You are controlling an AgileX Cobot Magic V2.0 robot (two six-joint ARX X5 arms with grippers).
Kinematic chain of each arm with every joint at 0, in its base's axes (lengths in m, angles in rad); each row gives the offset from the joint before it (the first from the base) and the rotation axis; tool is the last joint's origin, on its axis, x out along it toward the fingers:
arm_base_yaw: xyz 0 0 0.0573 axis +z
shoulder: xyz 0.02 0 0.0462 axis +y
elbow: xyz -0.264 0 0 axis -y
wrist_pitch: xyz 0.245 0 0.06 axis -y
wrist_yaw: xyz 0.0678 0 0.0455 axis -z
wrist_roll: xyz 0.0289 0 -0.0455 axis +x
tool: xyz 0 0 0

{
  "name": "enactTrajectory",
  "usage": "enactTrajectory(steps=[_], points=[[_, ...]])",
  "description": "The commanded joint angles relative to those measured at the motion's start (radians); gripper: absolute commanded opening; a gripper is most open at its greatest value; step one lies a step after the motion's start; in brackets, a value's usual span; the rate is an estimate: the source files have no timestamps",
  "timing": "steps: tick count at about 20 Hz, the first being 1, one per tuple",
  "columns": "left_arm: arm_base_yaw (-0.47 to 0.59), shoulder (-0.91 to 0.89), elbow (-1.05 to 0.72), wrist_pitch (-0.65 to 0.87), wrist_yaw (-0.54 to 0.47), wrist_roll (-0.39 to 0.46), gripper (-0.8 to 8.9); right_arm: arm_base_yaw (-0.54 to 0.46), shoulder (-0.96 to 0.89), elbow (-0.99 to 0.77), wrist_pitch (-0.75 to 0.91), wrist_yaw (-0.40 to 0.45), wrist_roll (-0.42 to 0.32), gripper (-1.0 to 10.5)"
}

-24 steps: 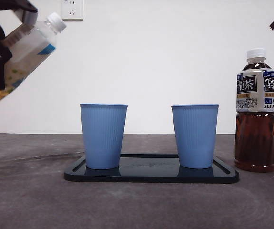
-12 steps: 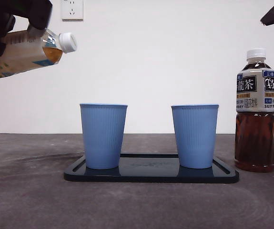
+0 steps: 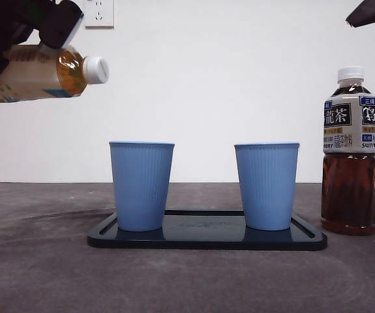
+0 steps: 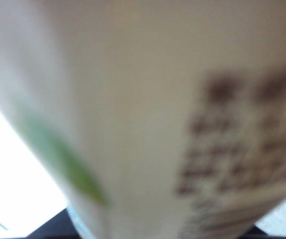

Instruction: Pour the drink into the cup

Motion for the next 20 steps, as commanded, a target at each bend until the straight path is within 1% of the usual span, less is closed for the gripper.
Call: enactTrajectory(steps=[1, 7, 11, 13, 20], points=[[-0.019, 0.025, 0.035, 0.031, -0.028, 0.011, 0.47, 0.023, 0.006, 0.013, -0.006, -0.002, -0.022, 4.8], [-0.045, 0.098, 0.084, 0.053, -0.068, 0.015, 0.39, 0.046, 0.006, 0.013, -0.008, -0.001, -0.024, 4.8], [-0.061, 0.143, 0.126, 0.05, -0.069, 0.016, 0.29, 0.048, 0.006, 0.013, -0.009, -0.002, -0.023, 4.8], [-0.061, 0.153, 0.129, 0.048, -0.069, 0.03, 0.29, 0.048, 0.006, 0.013, -0.009, -0.001, -0.024, 4.8], [-0.061, 0.17, 0.129, 0.031, -0.069, 0.033, 0.29, 0.048, 0.006, 0.013, -0.009, -0.002, -0.031, 4.8]])
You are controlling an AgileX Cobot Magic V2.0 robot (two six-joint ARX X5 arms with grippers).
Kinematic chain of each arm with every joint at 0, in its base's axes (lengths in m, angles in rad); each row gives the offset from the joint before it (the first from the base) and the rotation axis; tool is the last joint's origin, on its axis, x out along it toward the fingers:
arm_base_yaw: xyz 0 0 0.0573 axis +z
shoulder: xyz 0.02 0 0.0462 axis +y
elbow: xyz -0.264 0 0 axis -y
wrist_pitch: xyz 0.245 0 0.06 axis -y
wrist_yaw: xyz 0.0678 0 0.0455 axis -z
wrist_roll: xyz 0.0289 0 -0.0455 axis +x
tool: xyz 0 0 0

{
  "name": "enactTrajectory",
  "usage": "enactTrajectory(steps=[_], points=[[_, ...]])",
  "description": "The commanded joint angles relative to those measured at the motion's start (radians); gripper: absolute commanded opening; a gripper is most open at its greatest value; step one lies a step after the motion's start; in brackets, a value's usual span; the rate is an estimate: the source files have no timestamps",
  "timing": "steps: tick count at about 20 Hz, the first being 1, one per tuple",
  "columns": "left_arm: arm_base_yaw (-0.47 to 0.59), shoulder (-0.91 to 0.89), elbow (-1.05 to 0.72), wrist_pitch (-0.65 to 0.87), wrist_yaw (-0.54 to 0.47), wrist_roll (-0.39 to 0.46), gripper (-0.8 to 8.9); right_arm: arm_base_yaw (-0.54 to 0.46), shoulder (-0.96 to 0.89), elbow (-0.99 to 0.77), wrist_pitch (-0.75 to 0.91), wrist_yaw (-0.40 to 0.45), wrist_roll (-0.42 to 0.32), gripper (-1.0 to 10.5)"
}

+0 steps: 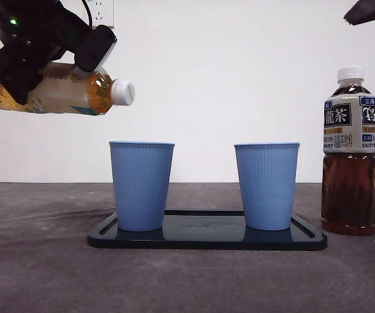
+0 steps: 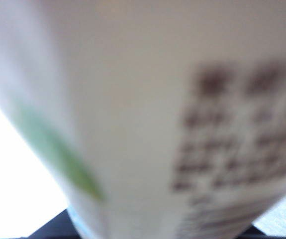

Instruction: Pour the drink into the cup

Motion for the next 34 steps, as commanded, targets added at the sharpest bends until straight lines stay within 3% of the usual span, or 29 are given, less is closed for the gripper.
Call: enactTrajectory(steps=[1, 9, 14, 16, 17, 20, 21, 23, 25, 28, 34], points=[[-0.007, 0.013, 0.035, 0.013, -0.016, -0.003, 0.29, 0.01, 0.006, 0.013, 0.005, -0.002, -0.015, 4.8], [-0.007, 0.013, 0.035, 0.01, -0.016, -0.019, 0.29, 0.01, 0.006, 0.013, 0.005, -0.001, -0.016, 4.8], [-0.001, -0.021, 0.035, 0.008, -0.008, -0.22, 0.29, 0.01, 0.006, 0.013, 0.005, -0.001, -0.016, 4.8], [0.013, -0.056, 0.035, -0.002, 0.013, -0.345, 0.29, 0.01, 0.006, 0.013, 0.005, -0.001, -0.016, 4.8], [0.02, -0.076, 0.035, -0.026, 0.049, -0.422, 0.29, 0.01, 0.006, 0.013, 0.006, -0.001, -0.016, 4.8], [0.063, -0.151, 0.035, -0.149, 0.29, -0.752, 0.29, 0.01, 0.006, 0.013, 0.006, -0.001, -0.015, 4.8], [0.084, -0.176, 0.035, -0.178, 0.404, -0.871, 0.29, 0.01, 0.006, 0.013, 0.007, -0.001, -0.014, 4.8], [0.124, -0.21, 0.034, -0.184, 0.629, -1.016, 0.29, 0.01, 0.006, 0.013, 0.01, 0.0, -0.014, 4.8], [0.156, -0.224, 0.034, -0.16, 0.801, -1.098, 0.29, 0.01, 0.006, 0.013, 0.013, -0.001, -0.009, 4.8], [0.196, -0.221, 0.008, -0.064, 0.916, -1.183, 0.3, 0.01, 0.006, 0.013, 0.013, 0.0, -0.007, 4.8], [0.232, -0.221, -0.177, 0.223, 0.958, -1.3, 0.39, 0.01, 0.006, 0.013, 0.013, 0.0, -0.003, 4.8]])
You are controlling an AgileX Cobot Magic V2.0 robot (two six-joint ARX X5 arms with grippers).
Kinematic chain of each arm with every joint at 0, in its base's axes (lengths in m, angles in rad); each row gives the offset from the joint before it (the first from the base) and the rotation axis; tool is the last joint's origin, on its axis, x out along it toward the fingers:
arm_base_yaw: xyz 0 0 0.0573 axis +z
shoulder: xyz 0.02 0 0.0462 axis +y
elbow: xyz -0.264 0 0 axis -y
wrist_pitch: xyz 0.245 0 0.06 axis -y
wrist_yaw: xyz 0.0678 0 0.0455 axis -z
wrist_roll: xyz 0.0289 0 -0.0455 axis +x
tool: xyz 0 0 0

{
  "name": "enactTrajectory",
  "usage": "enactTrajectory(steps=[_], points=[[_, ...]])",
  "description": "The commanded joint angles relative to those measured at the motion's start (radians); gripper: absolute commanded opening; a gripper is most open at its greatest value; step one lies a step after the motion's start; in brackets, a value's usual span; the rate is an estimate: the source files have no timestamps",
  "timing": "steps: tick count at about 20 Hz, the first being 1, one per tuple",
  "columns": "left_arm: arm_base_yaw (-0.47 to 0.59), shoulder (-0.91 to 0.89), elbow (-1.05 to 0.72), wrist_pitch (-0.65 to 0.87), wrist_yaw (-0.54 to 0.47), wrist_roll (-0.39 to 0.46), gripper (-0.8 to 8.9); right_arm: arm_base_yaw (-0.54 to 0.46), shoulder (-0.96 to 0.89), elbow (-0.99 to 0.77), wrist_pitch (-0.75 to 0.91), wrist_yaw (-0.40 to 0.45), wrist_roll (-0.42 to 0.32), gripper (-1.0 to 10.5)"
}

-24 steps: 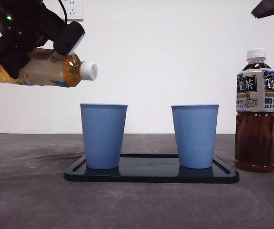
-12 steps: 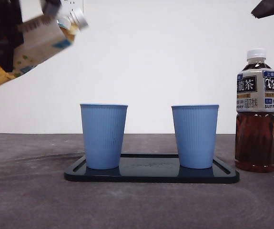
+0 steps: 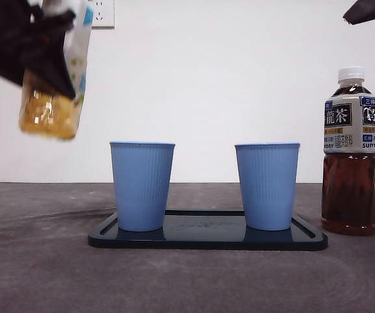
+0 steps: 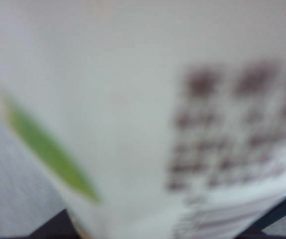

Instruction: Pour the drink into the cup

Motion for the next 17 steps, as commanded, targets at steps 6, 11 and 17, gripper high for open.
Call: enactTrajectory(steps=[6, 11, 17], points=[[0.001, 0.01, -0.194, 0.364, 0.011, -0.081, 0.99, 0.009, 0.006, 0.013, 0.01, 0.0, 0.03, 4.8], [0.022, 0.09, -0.255, 0.465, 0.011, -0.082, 1.39, 0.009, 0.006, 0.013, 0.01, 0.007, 0.058, 4.8], [0.026, 0.209, -0.255, 0.595, 0.011, -0.082, 1.64, 0.009, 0.006, 0.013, 0.01, 0.007, 0.084, 4.8]])
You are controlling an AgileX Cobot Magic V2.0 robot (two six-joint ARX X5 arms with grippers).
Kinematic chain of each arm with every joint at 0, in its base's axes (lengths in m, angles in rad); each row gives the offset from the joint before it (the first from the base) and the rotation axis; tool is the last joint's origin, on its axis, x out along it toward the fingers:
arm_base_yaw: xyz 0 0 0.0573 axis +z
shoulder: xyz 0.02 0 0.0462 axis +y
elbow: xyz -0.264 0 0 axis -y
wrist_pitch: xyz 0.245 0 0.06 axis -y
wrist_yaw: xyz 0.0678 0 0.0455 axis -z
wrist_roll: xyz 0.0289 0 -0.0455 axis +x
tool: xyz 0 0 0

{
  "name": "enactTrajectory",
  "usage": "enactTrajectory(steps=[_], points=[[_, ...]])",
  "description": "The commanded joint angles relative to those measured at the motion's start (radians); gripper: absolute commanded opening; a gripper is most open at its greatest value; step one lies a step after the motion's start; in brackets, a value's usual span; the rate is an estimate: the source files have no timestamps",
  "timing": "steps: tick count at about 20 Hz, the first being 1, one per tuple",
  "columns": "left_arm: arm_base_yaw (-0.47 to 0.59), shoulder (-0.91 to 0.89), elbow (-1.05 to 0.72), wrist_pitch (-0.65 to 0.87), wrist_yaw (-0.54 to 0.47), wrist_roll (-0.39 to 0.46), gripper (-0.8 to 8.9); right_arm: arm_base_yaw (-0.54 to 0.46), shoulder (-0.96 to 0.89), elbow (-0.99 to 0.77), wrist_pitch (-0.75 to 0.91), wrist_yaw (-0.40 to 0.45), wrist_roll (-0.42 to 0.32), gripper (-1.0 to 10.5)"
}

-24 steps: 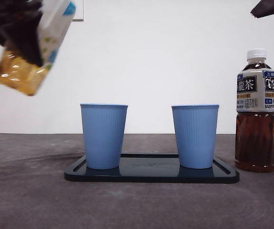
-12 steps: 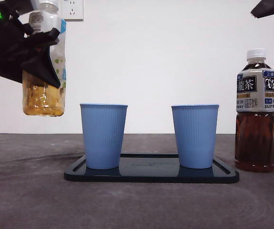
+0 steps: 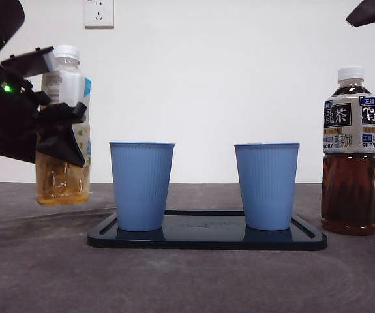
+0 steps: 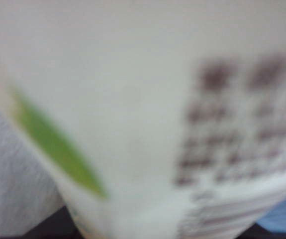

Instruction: Pour the drink into the cup

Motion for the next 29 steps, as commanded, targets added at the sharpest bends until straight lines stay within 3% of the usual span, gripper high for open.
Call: enactTrajectory(steps=[1, 9, 15, 19, 22, 25, 29], points=[[-0.002, 0.038, 0.018, 0.056, 0.003, -0.009, 1.94, 0.009, 0.006, 0.013, 0.01, 0.004, 0.022, 4.8], [0.005, 0.07, 0.018, 0.079, 0.003, -0.009, 3.52, 0.009, 0.006, 0.013, 0.011, 0.035, 0.026, 4.8], [0.005, 0.07, 0.018, 0.074, 0.003, -0.009, 3.54, 0.009, 0.006, 0.013, 0.01, 0.042, 0.029, 4.8], [0.005, 0.07, 0.018, 0.059, 0.003, -0.009, 5.07, 0.009, 0.006, 0.013, 0.01, 0.042, 0.028, 4.8], [0.005, 0.069, 0.018, 0.023, 0.003, -0.01, 5.12, 0.009, 0.006, 0.013, 0.01, 0.042, 0.028, 4.8], [0.005, 0.052, 0.018, -0.041, 0.003, -0.018, 6.04, 0.009, 0.006, 0.013, 0.011, 0.057, 0.028, 4.8], [0.005, -0.024, 0.018, -0.138, 0.003, -0.017, 6.27, 0.009, 0.006, 0.013, 0.029, 0.105, 0.028, 4.8]])
